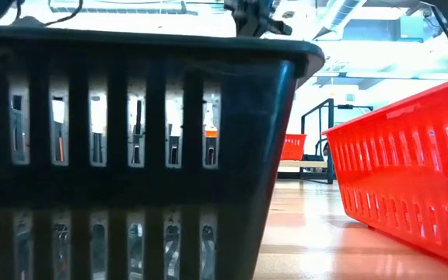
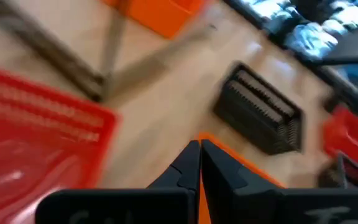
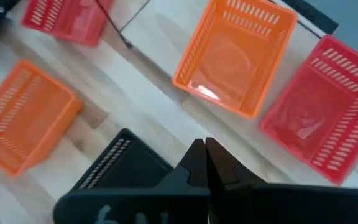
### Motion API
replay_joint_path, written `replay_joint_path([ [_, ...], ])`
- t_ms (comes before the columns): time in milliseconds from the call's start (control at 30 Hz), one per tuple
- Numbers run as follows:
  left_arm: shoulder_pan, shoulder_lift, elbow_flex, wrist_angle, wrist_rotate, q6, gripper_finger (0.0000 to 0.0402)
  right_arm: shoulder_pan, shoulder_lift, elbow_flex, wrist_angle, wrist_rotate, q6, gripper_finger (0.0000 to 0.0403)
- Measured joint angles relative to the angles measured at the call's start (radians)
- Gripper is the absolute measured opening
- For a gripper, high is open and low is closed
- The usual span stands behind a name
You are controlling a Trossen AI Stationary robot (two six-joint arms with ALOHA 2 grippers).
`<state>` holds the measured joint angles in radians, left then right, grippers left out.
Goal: Stack baskets on shelf by color
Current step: Put the center black basket on the shelf
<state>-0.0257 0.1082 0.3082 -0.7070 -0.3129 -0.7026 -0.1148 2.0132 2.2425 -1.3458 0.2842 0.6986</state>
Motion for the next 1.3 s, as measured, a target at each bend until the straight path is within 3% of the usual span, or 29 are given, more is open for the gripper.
replay_joint_path([
  [100, 0.0, 0.061, 0.083, -0.049, -0.025, -0.017, 0.0, 0.032, 0.0, 0.044, -0.036, 0.037, 0.032, 0.0],
  [233, 0.0, 0.178, 0.16, 0.027, -0.006, -0.112, 0.0, 0.059, 0.0, 0.07, -0.042, 0.068, 0.052, 0.0],
  [300, -0.001, 0.248, 0.2, 0.082, -0.011, -0.099, 0.0, 0.065, 0.0, 0.071, -0.049, 0.08, 0.054, 0.0],
  [433, 0.0, 0.434, 0.299, 0.03, -0.068, -0.037, 0.0, 0.086, 0.0, 0.072, -0.148, 0.086, 0.096, 0.0],
  [500, 0.0, 0.534, 0.348, -0.04, -0.076, -0.012, 0.0, 0.104, 0.0, 0.068, -0.236, 0.086, 0.146, 0.0],
  [633, -0.002, 0.717, 0.443, -0.076, -0.074, -0.009, 0.0, 0.166, -0.043, 0.013, -0.224, 0.037, 0.136, 0.0],
  [800, -0.019, 0.885, 0.551, -0.028, -0.049, -0.015, 0.0, 0.291, -0.127, -0.058, -0.219, 0.002, 0.252, 0.0],
  [933, -0.04, 0.985, 0.628, -0.006, 0.011, 0.049, 0.0, 0.404, -0.198, -0.147, -0.226, 0.003, 0.462, 0.0],
  [1067, -0.045, 1.073, 0.667, 0.027, 0.145, 0.153, 0.0, 0.501, -0.216, -0.23, -0.217, 0.003, 0.722, 0.0],
  [1300, -0.083, 1.218, 0.681, 0.003, 0.357, 0.364, 0.0, 0.579, -0.164, -0.285, -0.167, 0.029, 0.962, 0.0],
])
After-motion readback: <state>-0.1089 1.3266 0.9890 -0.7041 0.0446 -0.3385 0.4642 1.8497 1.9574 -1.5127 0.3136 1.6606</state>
